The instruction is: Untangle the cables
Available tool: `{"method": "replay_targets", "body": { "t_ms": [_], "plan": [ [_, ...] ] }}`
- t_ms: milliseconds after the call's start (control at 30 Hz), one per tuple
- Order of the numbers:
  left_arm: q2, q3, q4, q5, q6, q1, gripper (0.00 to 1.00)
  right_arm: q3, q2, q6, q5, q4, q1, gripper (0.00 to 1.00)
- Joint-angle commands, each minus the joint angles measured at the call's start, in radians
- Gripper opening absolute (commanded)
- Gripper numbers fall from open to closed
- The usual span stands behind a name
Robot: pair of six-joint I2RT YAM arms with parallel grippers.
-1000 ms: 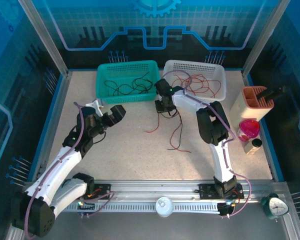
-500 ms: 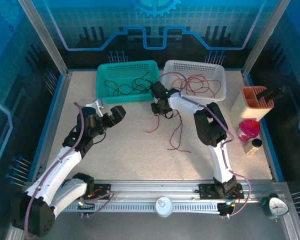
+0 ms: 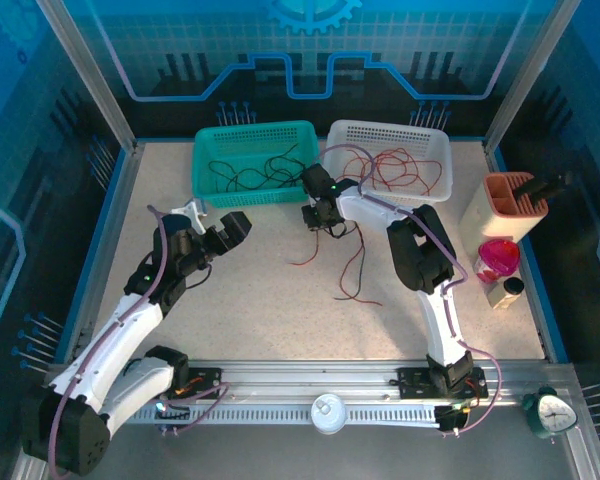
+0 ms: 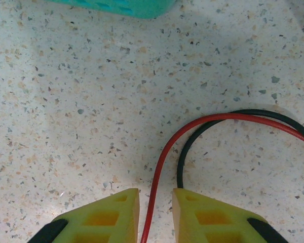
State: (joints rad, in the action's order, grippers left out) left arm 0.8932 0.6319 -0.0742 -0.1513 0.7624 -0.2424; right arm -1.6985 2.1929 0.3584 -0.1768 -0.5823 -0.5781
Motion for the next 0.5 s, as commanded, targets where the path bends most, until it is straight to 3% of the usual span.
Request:
{"method": "replay_targets", "body": {
  "t_ms": [0, 133, 300, 467],
  "plan": [
    [-0.017, 0.033, -0.009, -0.005, 0.019, -0.004, 0.99, 0.041, 0.018, 0.02, 0.004, -0.059, -0.015, 0.26],
    [-0.02, 0.034, -0.009, -0.001, 0.02, -0.005, 0.99, 0.062, 0.011, 0.025, 0.003, -0.051, -0.017, 0.28],
    [-0.014, 0.035, 0.0, -0.004, 0.024, -0.005, 0.99, 0.089, 0.007, 0.027, 0.004, -0.043, -0.02, 0.38],
    [-0.014, 0.035, 0.001, -0.004, 0.025, -0.005, 0.99, 0.109, 0.003, 0.034, 0.007, -0.032, -0.021, 0.36]
  ]
}}
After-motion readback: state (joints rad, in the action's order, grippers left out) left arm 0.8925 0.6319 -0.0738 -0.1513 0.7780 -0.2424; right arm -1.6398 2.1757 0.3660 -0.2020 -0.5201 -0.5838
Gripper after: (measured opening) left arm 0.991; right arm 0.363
